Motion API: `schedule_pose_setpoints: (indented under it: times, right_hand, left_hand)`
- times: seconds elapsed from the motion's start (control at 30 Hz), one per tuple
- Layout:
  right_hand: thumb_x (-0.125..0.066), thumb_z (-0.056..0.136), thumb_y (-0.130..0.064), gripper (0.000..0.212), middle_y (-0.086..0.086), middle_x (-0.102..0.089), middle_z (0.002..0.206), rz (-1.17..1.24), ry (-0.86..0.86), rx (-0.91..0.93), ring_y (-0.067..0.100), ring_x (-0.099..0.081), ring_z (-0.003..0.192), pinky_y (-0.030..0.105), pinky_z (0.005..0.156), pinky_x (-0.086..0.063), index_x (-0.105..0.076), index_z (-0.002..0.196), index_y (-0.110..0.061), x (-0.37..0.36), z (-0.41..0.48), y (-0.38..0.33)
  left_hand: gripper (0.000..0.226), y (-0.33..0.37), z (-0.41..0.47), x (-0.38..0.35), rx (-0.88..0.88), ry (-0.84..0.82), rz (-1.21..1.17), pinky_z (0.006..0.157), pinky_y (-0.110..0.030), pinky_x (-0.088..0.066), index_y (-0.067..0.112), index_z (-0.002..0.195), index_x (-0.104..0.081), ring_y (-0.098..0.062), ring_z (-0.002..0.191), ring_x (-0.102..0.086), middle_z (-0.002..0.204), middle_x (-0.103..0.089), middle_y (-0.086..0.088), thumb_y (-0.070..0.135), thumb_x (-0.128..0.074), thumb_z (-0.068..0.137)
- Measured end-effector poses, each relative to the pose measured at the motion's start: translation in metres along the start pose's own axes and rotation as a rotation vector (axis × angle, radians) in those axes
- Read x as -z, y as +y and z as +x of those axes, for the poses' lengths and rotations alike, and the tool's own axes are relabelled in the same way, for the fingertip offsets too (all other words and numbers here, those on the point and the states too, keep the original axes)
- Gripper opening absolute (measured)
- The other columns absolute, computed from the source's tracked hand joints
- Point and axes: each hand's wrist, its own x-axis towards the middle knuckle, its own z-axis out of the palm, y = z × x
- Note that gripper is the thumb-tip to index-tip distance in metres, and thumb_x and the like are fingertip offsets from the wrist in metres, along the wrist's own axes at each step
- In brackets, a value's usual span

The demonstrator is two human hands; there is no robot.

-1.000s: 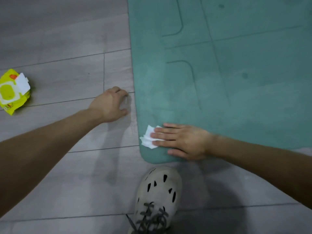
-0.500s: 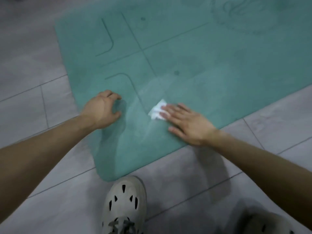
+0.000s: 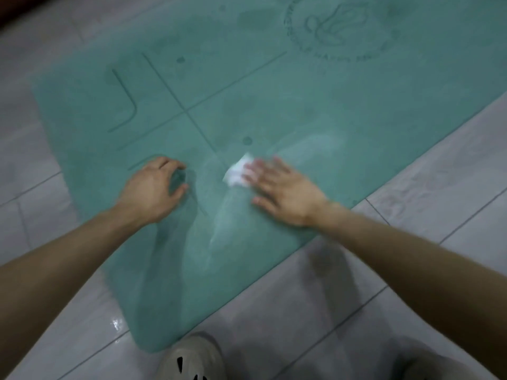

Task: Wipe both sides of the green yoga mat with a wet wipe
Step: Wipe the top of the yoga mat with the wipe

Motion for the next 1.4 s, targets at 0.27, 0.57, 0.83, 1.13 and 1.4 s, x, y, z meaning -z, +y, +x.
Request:
schedule_pose_setpoints:
  times: [0.27, 0.57, 0.83, 1.13, 1.4]
  right_hand:
    - [-0.033, 0.106, -0.059, 0.078, 0.011, -0.016, 0.175, 0.169, 0.081, -0.282, 0.028, -0.008, 0.163, 0.047, 0.130, -0.014, -0.024, 0.166, -0.011, -0.001, 0.047, -0.010]
    - [-0.016, 0.106, -0.056, 0.070, 0.004, -0.020, 0.175, 0.045, 0.012, -0.549, 0.020, -0.015, 0.162, 0.044, 0.132, -0.004, -0.026, 0.166, -0.022, 0.015, 0.073, 0.105]
    - [-0.034, 0.108, -0.053, 0.069, 0.009, -0.022, 0.174, 0.093, -0.086, 0.151, 0.024, -0.011, 0.163, 0.046, 0.132, -0.009, -0.030, 0.165, -0.014, -0.020, 0.102, -0.050]
    - [-0.014, 0.104, -0.057, 0.077, 0.008, -0.012, 0.176, 0.027, 0.100, -0.899, 0.023, -0.005, 0.163, 0.048, 0.132, -0.004, -0.019, 0.168, -0.015, 0.009, 0.126, 0.105]
    - [-0.021, 0.110, -0.053, 0.065, 0.001, -0.020, 0.174, 0.004, -0.138, 0.120, 0.018, -0.014, 0.162, 0.042, 0.132, -0.003, -0.025, 0.167, -0.024, 0.005, 0.154, 0.038]
  left_hand:
    - [0.041, -0.028, 0.030, 0.002, 0.015, 0.028, -0.029, 0.109, -0.048, -0.048, 0.021, 0.136, -0.059, -0.031, 0.128, -0.056, 0.135, -0.058, -0.005, 0.041, -0.064, 0.100]
    - [0.044, -0.055, 0.070, -0.005, -0.060, 0.069, -0.015, 0.113, -0.049, -0.045, 0.019, 0.139, -0.054, -0.033, 0.131, -0.053, 0.139, -0.057, -0.006, 0.046, -0.055, 0.103]
    - [0.056, -0.061, 0.116, -0.020, -0.041, 0.113, -0.006, 0.119, -0.053, -0.038, 0.018, 0.148, -0.046, -0.032, 0.143, -0.044, 0.155, -0.048, -0.008, 0.050, -0.032, 0.104]
    - [0.056, -0.080, 0.157, -0.036, 0.072, 0.269, -0.007, 0.127, -0.053, -0.024, 0.014, 0.154, -0.044, -0.032, 0.151, -0.036, 0.163, -0.042, -0.012, 0.045, -0.033, 0.109]
    - [0.051, -0.084, 0.152, -0.051, 0.059, 0.405, -0.059, 0.128, -0.049, -0.023, 0.016, 0.152, -0.051, -0.024, 0.153, -0.036, 0.163, -0.044, -0.006, 0.037, -0.042, 0.106]
